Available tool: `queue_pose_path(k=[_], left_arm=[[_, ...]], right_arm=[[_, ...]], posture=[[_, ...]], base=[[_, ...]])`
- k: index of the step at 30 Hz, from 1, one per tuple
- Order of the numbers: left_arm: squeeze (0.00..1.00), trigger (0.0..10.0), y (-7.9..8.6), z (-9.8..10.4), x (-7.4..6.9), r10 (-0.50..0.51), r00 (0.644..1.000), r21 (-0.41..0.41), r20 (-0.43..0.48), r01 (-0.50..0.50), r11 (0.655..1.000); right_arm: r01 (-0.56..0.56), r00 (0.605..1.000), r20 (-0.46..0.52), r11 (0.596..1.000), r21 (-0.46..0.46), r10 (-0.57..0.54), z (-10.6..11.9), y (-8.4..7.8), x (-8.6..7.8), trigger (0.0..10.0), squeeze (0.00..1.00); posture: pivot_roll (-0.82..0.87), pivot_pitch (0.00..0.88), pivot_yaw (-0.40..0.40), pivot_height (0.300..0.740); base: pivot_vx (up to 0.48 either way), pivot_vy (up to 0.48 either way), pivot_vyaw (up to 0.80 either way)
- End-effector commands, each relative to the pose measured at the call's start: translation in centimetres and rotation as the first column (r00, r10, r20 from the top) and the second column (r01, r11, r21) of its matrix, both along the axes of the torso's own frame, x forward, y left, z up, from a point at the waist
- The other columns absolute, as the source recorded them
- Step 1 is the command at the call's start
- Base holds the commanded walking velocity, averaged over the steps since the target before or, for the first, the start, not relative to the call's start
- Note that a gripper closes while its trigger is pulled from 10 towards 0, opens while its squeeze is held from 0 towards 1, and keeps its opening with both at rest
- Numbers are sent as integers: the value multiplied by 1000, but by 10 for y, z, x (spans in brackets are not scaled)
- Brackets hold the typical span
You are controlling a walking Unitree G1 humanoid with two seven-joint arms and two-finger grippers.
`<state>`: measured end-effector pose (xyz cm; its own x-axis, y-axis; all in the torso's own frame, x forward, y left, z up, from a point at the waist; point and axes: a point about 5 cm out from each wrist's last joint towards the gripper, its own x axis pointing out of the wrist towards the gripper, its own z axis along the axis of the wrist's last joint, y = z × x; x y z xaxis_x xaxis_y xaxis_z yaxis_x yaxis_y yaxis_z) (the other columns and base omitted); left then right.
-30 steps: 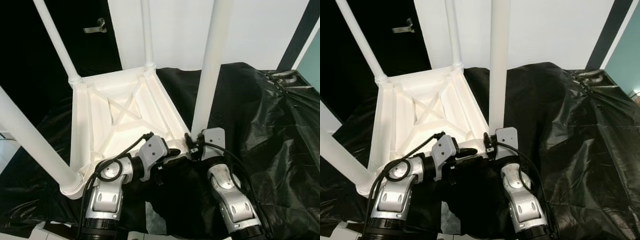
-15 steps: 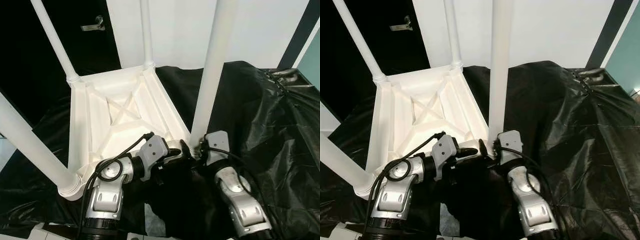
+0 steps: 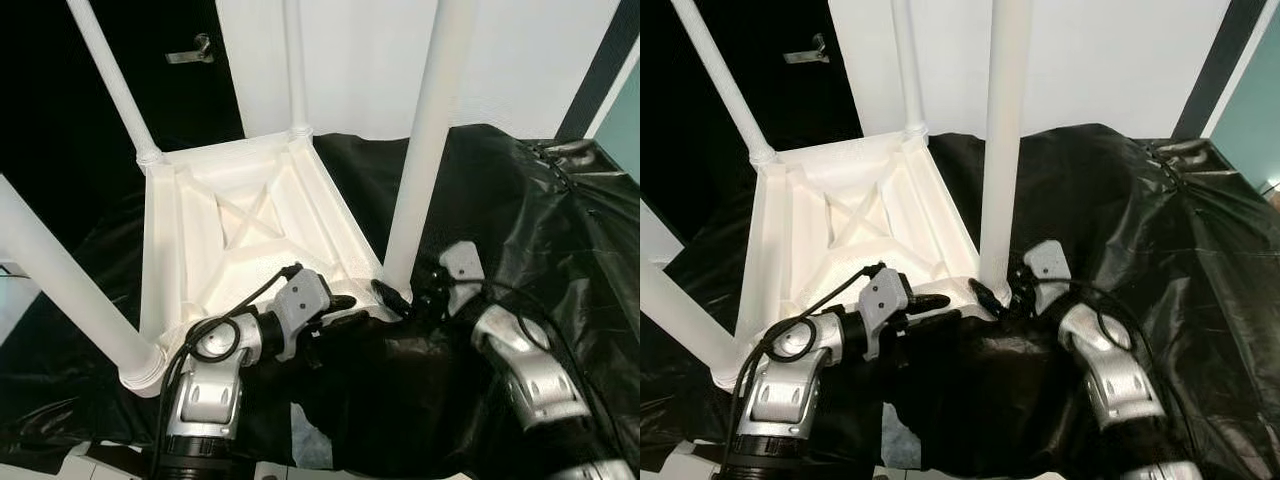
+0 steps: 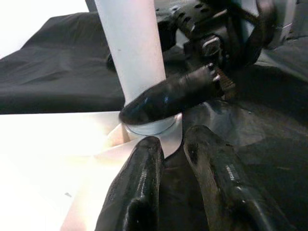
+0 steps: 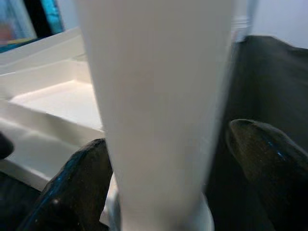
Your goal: Building children table
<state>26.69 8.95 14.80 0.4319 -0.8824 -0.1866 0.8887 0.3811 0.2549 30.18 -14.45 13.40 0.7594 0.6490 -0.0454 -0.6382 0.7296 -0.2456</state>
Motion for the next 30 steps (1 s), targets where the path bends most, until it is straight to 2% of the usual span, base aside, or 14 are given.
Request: queue_pose_path(k=[1,4,5,7,8,18,23,24,25,27,30], left_arm=[[0,10000,7,4,11,237,969,-51,65,-234,971],[0,10000,7,6,12,242,968,-53,70,-239,970],[0,10000,8,6,12,247,966,-53,75,-244,968],[0,10000,9,7,11,251,965,-54,78,-248,967],[0,10000,10,7,11,258,963,-54,80,-254,966],[0,10000,12,6,10,267,961,-54,77,-263,963],[0,10000,11,7,10,264,962,-53,77,-260,964],[0,10000,11,7,10,262,962,-53,77,-258,965],[0,10000,11,7,10,262,962,-53,77,-258,965],[0,10000,10,7,10,257,963,-51,76,-253,966],[0,10000,10,7,10,254,964,-51,75,-250,967]], right_arm=[[-44,999,-16,998,-34,43,-5,4,2,10000,0],[-101,995,-24,993,-54,100,-5,11,7,9922,0],[-132,991,-27,989,-60,131,-5,14,7,4353,0],[-160,987,-30,985,-60,159,-6,15,6,4353,0],[-175,984,-33,983,-56,174,-6,16,6,0,0],[-165,986,-40,986,-35,163,-8,11,4,0,0],[-61,998,-35,997,-39,60,-13,10,3,0,0],[10,1000,-26,999,-38,-11,-15,12,3,0,0],[10,1000,-26,999,-38,-11,-15,12,3,0,0],[112,993,-15,993,-23,-113,-17,17,0,0,0],[172,985,-11,985,-5,-172,-18,21,-2,0,0]], posture=[[59,0,5,740],[76,0,-7,740],[82,0,-10,740],[82,0,-10,740],[88,0,-15,740],[85,0,-15,740],[80,0,-7,740],[77,0,-3,740],[77,0,-3,740],[73,0,3,740],[70,0,7,740]], base=[[0,0,0],[0,0,0],[0,0,0],[0,0,0],[0,0,0],[0,0,0],[0,0,0],[0,0,0],[0,0,0],[0,0,0],[0,0,0]])
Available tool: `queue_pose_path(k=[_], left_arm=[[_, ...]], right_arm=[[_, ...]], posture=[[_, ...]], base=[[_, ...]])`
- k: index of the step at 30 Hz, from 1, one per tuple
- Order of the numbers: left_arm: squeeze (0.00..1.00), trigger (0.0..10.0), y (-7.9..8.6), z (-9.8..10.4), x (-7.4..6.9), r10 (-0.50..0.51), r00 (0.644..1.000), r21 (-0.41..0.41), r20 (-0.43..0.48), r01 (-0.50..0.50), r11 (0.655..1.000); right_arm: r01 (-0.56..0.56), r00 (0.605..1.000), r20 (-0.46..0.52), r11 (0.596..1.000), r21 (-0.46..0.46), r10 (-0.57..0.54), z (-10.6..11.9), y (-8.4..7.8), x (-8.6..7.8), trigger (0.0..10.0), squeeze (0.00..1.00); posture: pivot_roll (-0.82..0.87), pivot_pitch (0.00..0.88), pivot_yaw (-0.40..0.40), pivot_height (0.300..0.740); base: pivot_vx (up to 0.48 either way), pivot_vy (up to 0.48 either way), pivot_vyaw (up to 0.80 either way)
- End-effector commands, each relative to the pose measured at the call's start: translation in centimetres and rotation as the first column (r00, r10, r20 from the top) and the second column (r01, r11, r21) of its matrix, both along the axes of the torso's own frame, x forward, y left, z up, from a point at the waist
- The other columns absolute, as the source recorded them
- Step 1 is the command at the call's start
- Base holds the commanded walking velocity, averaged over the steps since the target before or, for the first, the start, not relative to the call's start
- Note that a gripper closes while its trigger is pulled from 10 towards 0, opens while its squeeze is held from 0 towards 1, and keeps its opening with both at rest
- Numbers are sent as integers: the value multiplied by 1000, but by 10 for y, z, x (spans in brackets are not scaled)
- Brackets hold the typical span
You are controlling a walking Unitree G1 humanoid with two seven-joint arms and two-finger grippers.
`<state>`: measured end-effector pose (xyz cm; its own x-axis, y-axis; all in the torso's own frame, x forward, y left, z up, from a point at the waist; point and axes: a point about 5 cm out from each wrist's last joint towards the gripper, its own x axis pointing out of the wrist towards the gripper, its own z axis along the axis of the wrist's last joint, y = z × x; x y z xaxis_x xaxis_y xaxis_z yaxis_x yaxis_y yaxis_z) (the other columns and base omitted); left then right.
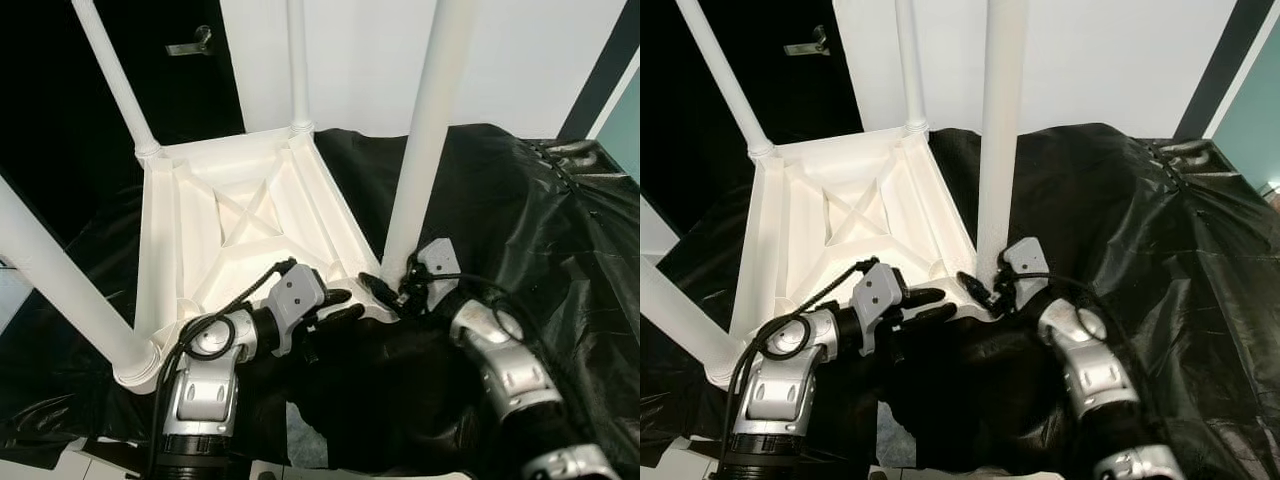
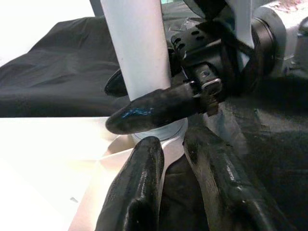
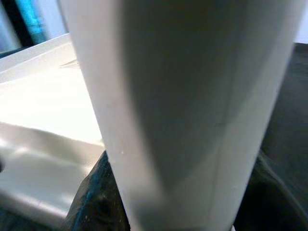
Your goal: Building children table
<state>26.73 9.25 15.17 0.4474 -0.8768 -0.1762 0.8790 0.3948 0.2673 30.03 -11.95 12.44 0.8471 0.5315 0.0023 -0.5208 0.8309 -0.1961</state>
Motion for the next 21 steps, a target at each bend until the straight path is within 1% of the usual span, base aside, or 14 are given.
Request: queue_pose_path(k=[1,3,4,5,6,7,8,9,10,12,13,15,16,21], left_arm=[[0,10000,7,4,9,236,970,-45,60,-234,971],[0,10000,6,4,10,229,972,-43,59,-227,973],[0,10000,6,4,10,229,972,-43,59,-227,973],[0,10000,5,4,10,226,972,-42,59,-224,974],[0,10000,5,4,10,226,972,-42,59,-224,974],[0,10000,5,4,10,222,973,-43,58,-220,975],[0,10000,5,4,10,222,973,-43,58,-220,975],[0,10000,4,4,10,218,974,-44,57,-216,976],[0,10000,3,5,10,214,975,-44,57,-212,976],[0,10000,3,4,10,210,976,-44,56,-208,977],[0,10000,2,4,9,206,977,-43,55,-204,978],[0,10000,2,3,9,202,978,-42,53,-200,979],[0,10000,2,3,9,203,978,-42,54,-201,979],[0,10000,3,4,9,210,976,-43,54,-208,977]], right_arm=[[87,996,-20,995,-56,-88,-9,0,-3,0,0],[240,970,-27,971,-18,-240,-10,7,-6,0,0],[240,970,-27,971,-18,-240,-10,7,-6,0,0],[286,958,-27,958,1,-286,-10,11,-6,0,0],[286,958,-27,958,1,-286,-10,11,-6,0,0],[324,946,-26,946,19,-324,-9,15,-7,0,0],[324,946,-26,946,19,-324,-9,15,-7,0,0],[339,941,-27,940,42,-338,-8,22,-9,0,0],[315,949,-28,947,56,-314,-7,31,-11,0,0],[296,955,-24,952,73,-295,-5,36,-13,0,0],[272,962,-14,958,85,-272,-3,38,-14,4941,0],[261,965,-3,961,93,-261,-1,38,-16,4941,0],[260,965,-7,960,101,-261,0,38,-16,10000,0],[245,969,0,963,109,-246,2,33,-16,10000,0]], posture=[[66,0,11,740],[58,0,19,740],[58,0,19,740],[55,0,21,740],[55,0,21,740],[55,0,21,740],[55,0,21,740],[54,0,24,740],[48,0,28,740],[46,0,30,740],[48,0,27,740],[48,0,27,740],[49,0,25,740],[55,0,17,740]], base=[[0,0,0],[0,0,0],[0,0,0],[0,0,0],[0,0,0],[0,0,0],[0,0,0],[0,0,0],[0,0,0],[0,0,0],[0,0,0],[0,0,0],[0,0,0],[0,0,0]])
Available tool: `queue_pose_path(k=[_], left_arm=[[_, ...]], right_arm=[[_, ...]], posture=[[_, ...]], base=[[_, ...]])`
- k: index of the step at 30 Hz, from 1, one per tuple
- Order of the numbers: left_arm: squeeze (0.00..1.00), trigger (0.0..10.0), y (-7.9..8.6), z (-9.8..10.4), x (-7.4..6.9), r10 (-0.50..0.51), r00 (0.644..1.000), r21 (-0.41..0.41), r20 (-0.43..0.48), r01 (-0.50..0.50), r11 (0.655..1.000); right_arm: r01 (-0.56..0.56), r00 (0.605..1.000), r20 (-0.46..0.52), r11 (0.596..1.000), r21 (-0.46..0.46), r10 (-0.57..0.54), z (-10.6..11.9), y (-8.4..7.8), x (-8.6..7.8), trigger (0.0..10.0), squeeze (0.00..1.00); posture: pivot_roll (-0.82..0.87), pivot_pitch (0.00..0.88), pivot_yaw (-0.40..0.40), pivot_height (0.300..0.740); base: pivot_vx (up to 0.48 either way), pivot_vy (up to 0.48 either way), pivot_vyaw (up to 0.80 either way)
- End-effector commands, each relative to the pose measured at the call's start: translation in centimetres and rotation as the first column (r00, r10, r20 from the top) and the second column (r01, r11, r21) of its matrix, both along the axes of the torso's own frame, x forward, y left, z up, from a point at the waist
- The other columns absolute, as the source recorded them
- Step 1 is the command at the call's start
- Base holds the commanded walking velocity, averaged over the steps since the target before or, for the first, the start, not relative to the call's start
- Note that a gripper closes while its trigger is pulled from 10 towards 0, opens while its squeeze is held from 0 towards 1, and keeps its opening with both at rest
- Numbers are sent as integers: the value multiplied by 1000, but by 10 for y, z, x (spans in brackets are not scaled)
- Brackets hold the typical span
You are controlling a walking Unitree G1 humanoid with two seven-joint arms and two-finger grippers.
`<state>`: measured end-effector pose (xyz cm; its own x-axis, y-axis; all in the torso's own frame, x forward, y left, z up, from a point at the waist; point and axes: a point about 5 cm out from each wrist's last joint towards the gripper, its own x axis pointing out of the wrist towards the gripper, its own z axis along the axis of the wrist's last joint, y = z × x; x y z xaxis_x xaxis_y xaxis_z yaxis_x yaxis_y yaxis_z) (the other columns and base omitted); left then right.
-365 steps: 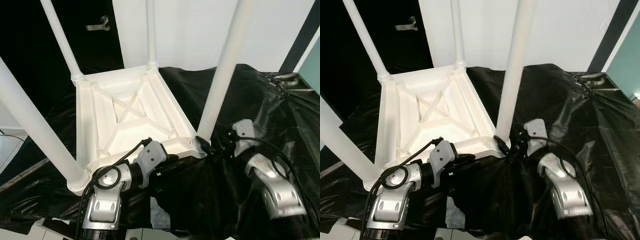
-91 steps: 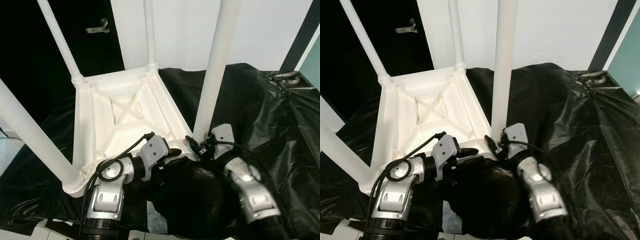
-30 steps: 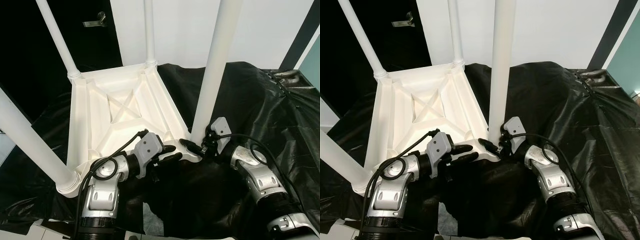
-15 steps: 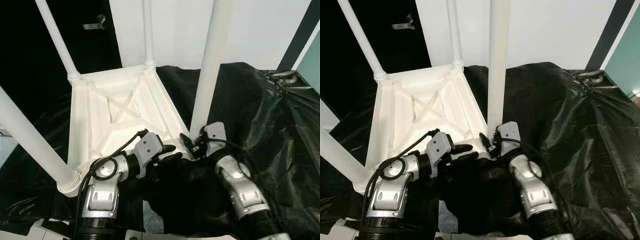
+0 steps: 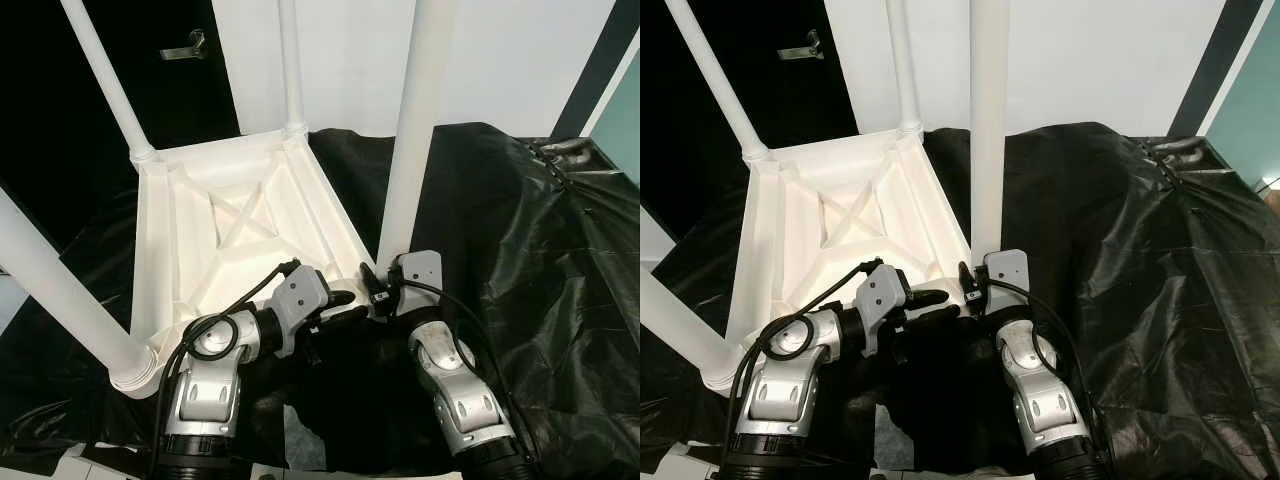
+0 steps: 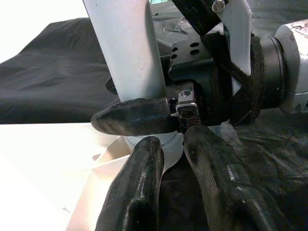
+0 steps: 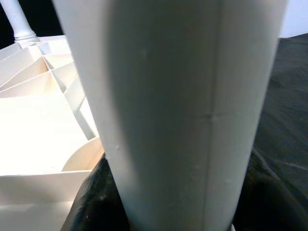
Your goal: Building children table
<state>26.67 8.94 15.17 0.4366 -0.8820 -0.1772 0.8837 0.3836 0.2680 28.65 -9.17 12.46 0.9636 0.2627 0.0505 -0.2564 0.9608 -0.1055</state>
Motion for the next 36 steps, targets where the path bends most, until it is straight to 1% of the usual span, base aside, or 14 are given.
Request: queue_pose_path(k=[1,4,5,12,15,18,19,21,24,28,30,31,35,36], left_arm=[[0,10000,6,3,9,225,973,-46,53,-223,974],[0,10000,6,3,9,227,973,-47,53,-224,973],[0,10000,5,2,8,229,972,-47,52,-226,973],[0,10000,5,2,8,231,972,-48,50,-229,972],[0,10000,5,1,8,228,972,-46,49,-226,973],[0,10000,6,1,8,226,973,-45,49,-224,974],[0,10000,6,1,8,223,974,-44,49,-221,974],[0,10000,6,1,8,223,974,-44,49,-221,974],[0,10000,6,1,8,219,974,-40,50,-217,975],[0,10000,6,1,9,217,975,-39,53,-215,976],[0,10000,6,2,10,217,975,-41,57,-215,976],[0,10000,6,2,10,217,975,-41,57,-215,976],[0,10000,6,3,11,222,973,-41,62,-220,975],[0,10000,6,3,10,223,973,-41,63,-221,974]], right_arm=[[-50,999,19,999,-2,50,3,1,-2,10000,78],[-54,998,25,999,-6,54,4,-1,-2,10000,78],[-58,998,29,998,-7,58,5,-5,-2,10000,1000],[-107,993,44,994,-9,107,7,-15,-5,10000,1000],[-261,965,20,964,-52,262,4,-39,-11,10000,1000],[-300,954,-3,953,-54,300,2,-45,-11,10000,1000],[-345,939,-29,935,-86,343,1,-53,-7,10000,1000],[-345,939,-29,935,-86,343,1,-53,-7,10000,1000],[-401,916,-57,905,-141,397,1,-59,4,10000,1000],[-427,904,-67,887,-175,422,3,-60,14,10000,1000],[-466,884,-74,863,-197,461,6,-55,23,10000,1000],[-466,884,-74,863,-197,461,6,-55,23,10000,1000],[-526,850,-89,821,-221,520,9,-44,31,10000,1000],[-536,843,-91,816,-218,530,9,-42,32,10000,118]], posture=[[57,0,14,740],[57,0,14,740],[58,0,9,740],[59,0,8,740],[57,0,12,740],[57,0,12,740],[58,0,15,740],[58,0,15,740],[59,0,17,740],[62,0,15,740],[69,0,10,740],[69,0,10,740],[77,0,5,740],[80,0,3,740]], base=[[0,0,0],[0,0,0],[0,0,0],[0,0,0],[0,0,0],[0,0,0],[0,0,0],[0,0,0],[0,0,0],[0,0,0],[0,0,0],[0,0,0],[0,0,0],[0,0,0]])
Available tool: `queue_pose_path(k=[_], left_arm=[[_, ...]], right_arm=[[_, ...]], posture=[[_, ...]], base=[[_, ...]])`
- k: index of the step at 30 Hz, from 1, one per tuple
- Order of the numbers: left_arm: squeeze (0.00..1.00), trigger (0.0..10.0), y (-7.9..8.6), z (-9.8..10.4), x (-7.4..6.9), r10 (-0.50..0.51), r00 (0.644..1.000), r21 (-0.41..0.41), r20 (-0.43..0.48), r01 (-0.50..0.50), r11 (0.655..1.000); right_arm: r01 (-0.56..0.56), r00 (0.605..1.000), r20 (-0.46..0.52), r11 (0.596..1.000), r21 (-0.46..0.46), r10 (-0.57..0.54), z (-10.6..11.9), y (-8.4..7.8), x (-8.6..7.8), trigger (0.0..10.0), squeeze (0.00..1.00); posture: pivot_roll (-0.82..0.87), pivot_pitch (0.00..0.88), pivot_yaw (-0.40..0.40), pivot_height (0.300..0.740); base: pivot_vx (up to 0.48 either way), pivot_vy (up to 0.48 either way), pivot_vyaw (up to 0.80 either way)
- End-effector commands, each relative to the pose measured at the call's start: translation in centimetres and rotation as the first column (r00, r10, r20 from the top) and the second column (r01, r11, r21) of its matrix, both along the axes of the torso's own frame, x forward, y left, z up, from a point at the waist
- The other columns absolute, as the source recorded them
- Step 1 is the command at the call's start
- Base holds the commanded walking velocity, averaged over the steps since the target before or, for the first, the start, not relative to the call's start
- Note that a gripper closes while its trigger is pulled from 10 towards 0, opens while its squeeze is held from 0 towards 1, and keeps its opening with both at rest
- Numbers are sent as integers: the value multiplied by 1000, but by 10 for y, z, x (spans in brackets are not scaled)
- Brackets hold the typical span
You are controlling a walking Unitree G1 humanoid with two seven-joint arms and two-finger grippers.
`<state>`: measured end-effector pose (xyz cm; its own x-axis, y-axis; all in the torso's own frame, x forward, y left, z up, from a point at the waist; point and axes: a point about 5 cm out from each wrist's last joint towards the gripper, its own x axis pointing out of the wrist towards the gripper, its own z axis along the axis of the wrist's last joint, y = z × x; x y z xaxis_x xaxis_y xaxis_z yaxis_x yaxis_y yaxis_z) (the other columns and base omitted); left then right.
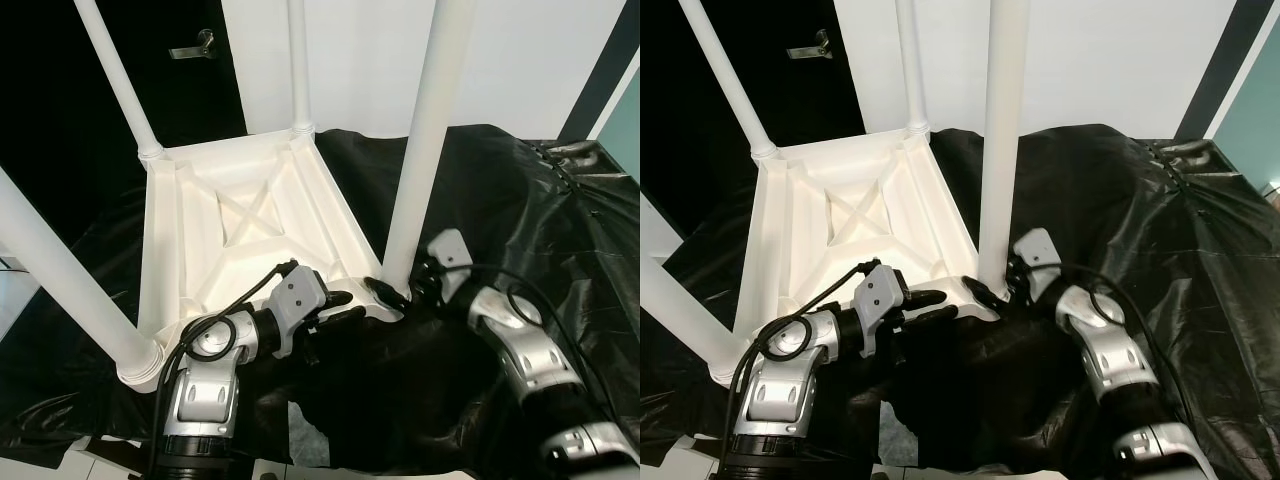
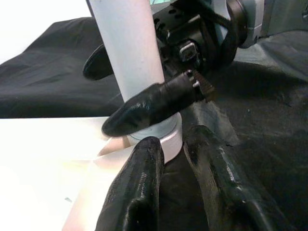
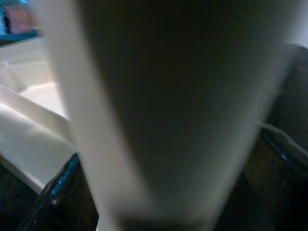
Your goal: Building children table
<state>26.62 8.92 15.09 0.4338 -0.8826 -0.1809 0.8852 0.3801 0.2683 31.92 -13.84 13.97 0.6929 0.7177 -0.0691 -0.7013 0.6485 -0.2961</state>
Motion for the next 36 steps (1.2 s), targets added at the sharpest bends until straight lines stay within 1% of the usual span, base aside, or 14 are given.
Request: queue_pose_path(k=[1,2,3,10,11,12,13,14,24,29,31,33,35,36], left_arm=[[0,10000,6,3,11,226,972,-45,64,-223,974],[0,10000,6,3,11,227,972,-45,63,-225,973],[0,10000,7,2,10,229,971,-44,62,-227,973],[0,10000,9,-3,7,240,970,-37,45,-238,971],[0,10000,10,-4,6,241,970,-35,41,-240,970],[0,10000,10,-5,6,242,970,-34,38,-241,970],[0,10000,10,-5,6,242,970,-34,38,-241,970],[0,10000,10,-6,5,242,970,-32,36,-241,970],[0,10000,10,-6,6,246,969,-34,33,-245,969],[0,10000,11,-6,5,254,966,-35,35,-253,967],[0,10000,11,-6,5,254,966,-35,35,-253,967],[0,10000,11,-7,5,257,966,-34,37,-256,966],[0,10000,11,-7,6,264,963,-33,45,-263,964],[0,10000,11,-7,6,264,963,-33,45,-263,964]], right_arm=[[-29,999,-24,999,-14,29,-6,5,-1,10000,118],[-39,999,-25,999,-16,39,-7,6,0,10000,118],[-45,999,-23,999,-19,45,-7,8,1,10000,0],[-72,997,-19,997,-24,72,-10,11,3,10000,0],[-77,997,-18,997,-23,77,-11,11,4,4902,0],[-76,997,-16,997,-27,76,-12,11,4,3647,0],[-76,997,-16,997,-27,76,-12,11,4,3647,0],[-74,997,-18,997,-29,74,-13,10,4,0,0],[36,999,-18,999,-2,-36,-19,3,3,0,0],[226,974,9,974,21,-226,-23,5,0,0,0],[226,974,9,974,21,-226,-23,5,0,0,0],[280,960,9,959,42,-280,-25,8,-3,0,0],[400,916,-7,912,86,-401,-28,18,-10,0,0],[400,916,-7,912,86,-401,-28,18,-10,0,0]], posture=[[80,0,3,740],[80,0,3,740],[83,0,1,740],[90,0,-1,740],[91,0,-2,740],[90,0,-2,740],[90,0,-2,740],[90,0,-2,740],[85,0,-5,740],[84,0,-3,740],[84,0,-3,740],[81,0,0,740],[74,0,5,740],[74,0,5,740]], base=[[0,0,0],[0,0,0],[0,0,0],[0,0,0],[0,0,0],[0,0,0],[0,0,0],[0,0,0],[0,0,0],[0,0,0],[0,0,0],[0,0,0],[0,0,0],[0,0,0]])
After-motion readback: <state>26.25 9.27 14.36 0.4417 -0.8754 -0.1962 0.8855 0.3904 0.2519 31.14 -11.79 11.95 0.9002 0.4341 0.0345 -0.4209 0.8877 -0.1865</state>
